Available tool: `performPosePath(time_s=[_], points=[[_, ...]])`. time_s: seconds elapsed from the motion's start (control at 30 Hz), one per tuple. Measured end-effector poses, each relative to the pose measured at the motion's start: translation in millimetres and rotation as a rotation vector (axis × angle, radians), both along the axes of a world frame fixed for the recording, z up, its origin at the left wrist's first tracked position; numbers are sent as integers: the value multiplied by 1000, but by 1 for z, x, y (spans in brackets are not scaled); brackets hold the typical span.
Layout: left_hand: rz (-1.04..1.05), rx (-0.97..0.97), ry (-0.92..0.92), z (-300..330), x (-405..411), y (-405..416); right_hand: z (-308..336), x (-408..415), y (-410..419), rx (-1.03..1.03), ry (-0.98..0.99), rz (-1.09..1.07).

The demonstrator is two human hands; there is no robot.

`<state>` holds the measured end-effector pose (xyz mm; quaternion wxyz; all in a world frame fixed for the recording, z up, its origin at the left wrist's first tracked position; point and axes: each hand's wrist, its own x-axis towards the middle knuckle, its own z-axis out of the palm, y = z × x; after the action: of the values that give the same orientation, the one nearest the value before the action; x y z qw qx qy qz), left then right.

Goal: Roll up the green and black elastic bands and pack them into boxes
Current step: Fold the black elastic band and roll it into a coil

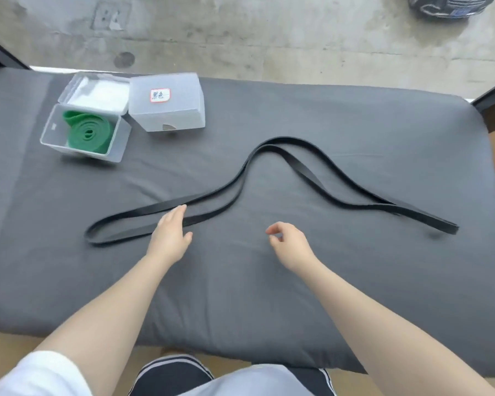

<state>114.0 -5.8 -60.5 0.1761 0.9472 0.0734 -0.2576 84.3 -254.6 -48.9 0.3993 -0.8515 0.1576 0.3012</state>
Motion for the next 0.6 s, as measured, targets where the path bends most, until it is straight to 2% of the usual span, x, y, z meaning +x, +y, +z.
performPosePath(time_s=[0.17,0.3,0.47,0.6], points=[[15,161,-77,-9,-3,82,-5,12,97,33,-42,192],[-59,262,-60,-21,-2,145,-20,17,168,-16,-50,194],[-236,285,-80,-36,8,201,-36,18,239,-108,10,-23],[-246,52,-88,-36,11,219,-49,11,275,-30,49,-457]])
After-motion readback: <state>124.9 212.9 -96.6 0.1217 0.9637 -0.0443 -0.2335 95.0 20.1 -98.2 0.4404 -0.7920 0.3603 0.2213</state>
